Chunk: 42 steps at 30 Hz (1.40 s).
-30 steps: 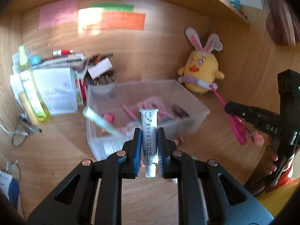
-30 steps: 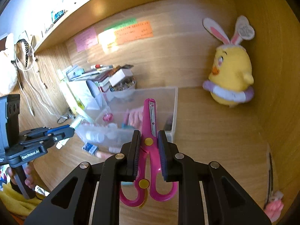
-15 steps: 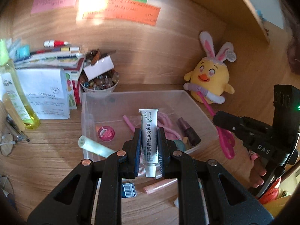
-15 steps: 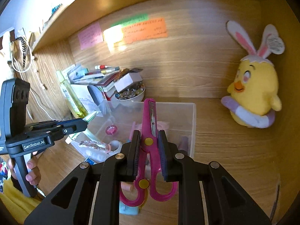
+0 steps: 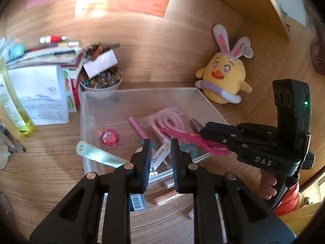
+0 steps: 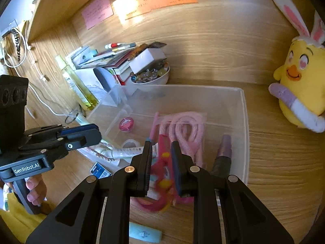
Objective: Organize objects
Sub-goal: 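Lower the ointment tube and scissors into the clear box and open both tools, then grasp the peach lip gloss with the left tool while the right tool grasps the teal bottle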
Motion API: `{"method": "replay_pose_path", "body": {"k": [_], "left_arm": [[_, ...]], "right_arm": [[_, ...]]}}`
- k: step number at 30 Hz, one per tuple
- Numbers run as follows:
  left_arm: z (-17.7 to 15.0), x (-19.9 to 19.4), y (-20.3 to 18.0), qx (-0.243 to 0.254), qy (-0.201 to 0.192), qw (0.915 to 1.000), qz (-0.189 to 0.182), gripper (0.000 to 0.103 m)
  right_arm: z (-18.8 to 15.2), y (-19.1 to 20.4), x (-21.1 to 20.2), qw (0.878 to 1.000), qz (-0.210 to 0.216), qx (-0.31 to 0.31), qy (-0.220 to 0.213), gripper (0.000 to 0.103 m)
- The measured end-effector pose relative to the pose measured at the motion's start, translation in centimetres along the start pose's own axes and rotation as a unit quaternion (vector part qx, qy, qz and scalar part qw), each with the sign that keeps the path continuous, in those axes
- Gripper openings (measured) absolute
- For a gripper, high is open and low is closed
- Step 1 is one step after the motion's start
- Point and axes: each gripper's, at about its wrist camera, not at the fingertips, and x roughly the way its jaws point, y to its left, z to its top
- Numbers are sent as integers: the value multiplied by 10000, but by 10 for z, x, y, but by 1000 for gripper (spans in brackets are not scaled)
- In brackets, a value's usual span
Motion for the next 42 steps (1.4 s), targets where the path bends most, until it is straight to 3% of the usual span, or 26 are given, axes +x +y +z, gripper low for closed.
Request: {"method": "replay_pose_path", "body": {"k": [5, 10, 14, 17, 28, 36, 42], "left_arm": [[-8, -23, -3, 77, -292, 9992, 243, 42], [-23, -33, -6, 153, -310, 9982, 481, 50], [-42, -32, -9, 332, -144, 9973, 639, 52], [-57, -27, -9, 406, 0, 9960, 801, 52], [-83, -3, -5, 380, 510, 9956, 695, 52], [-78, 15, -20, 573, 676, 9948, 494, 52], [-71, 36, -32, 741, 847, 9930, 356, 52]], "right_arm": [[-8, 13, -26, 9993, -114, -265, -218, 28], [-23, 25, -45, 9981, -195, -477, -328, 38], [-43, 34, -48, 9977, -191, -614, -222, 51], [-63, 40, -42, 9974, -191, -700, 26, 55], [-104, 55, 1, 9918, -185, -999, 780, 62], [-109, 46, 9, 9902, -352, -1004, 906, 60], [-113, 32, -4, 9927, -215, -817, 855, 25]]}}
